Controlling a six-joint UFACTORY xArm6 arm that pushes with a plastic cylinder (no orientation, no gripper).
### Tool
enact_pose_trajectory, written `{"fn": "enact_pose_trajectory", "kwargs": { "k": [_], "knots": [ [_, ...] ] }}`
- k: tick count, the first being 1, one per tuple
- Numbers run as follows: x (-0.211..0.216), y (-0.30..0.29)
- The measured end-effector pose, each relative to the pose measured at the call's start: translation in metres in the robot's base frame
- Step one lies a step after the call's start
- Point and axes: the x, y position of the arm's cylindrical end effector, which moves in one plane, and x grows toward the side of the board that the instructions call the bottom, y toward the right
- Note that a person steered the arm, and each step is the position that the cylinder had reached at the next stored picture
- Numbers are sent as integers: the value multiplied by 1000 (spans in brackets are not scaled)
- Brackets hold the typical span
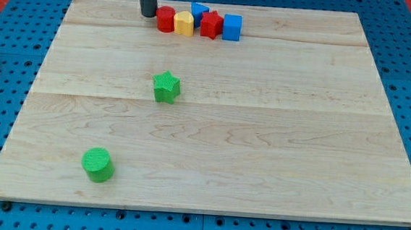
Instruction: Push the green star into the red circle
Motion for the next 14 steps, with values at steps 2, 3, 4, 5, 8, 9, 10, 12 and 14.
{"fn": "enact_pose_trajectory", "kwargs": {
  "k": [2,3,4,5,8,9,10,12,14],
  "knots": [
    [93,47],
    [118,141],
    [188,160],
    [236,141],
    [257,115],
    [256,103],
    [255,93],
    [252,78],
    [246,70]
  ]
}}
